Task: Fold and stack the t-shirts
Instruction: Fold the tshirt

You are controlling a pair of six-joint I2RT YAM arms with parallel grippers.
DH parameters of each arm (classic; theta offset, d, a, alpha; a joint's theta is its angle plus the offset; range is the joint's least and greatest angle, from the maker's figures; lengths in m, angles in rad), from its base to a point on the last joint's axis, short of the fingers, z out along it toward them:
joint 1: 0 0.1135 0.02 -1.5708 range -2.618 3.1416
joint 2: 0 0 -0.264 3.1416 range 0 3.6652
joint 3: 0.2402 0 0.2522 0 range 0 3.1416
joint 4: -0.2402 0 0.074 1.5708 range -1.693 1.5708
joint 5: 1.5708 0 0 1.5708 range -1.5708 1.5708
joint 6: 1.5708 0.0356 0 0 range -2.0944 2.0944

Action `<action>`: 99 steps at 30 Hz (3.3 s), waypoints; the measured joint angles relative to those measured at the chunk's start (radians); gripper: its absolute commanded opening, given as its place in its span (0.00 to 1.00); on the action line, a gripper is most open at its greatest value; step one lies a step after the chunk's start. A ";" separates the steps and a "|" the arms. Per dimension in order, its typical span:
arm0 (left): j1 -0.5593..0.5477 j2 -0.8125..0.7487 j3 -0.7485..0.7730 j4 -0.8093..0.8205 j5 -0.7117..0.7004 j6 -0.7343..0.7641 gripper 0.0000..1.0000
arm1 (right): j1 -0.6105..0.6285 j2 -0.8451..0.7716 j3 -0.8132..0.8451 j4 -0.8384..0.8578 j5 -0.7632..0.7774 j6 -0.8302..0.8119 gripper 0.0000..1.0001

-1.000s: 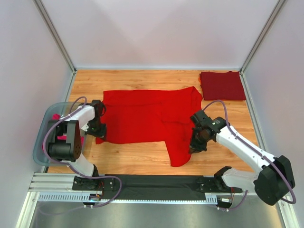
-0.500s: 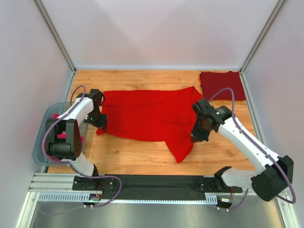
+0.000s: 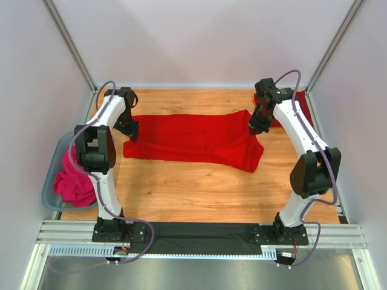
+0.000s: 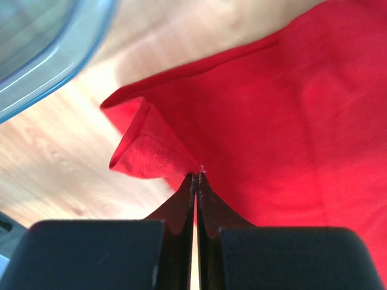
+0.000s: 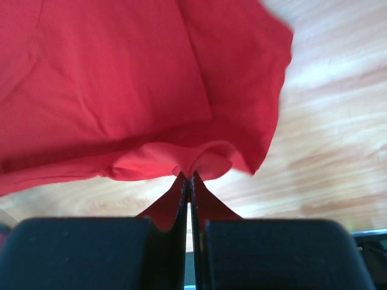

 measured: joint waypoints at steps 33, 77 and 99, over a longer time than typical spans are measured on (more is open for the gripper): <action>0.000 0.369 0.428 -0.109 -0.063 -0.038 0.04 | -0.095 0.539 0.598 -0.026 -0.165 -0.248 0.01; -0.133 0.113 0.003 0.139 0.163 0.473 0.31 | -0.171 0.182 -0.141 -0.007 -0.048 -0.035 0.36; -0.141 0.233 0.098 0.008 0.024 0.457 0.30 | -0.189 0.228 -0.320 0.286 0.033 -0.109 0.15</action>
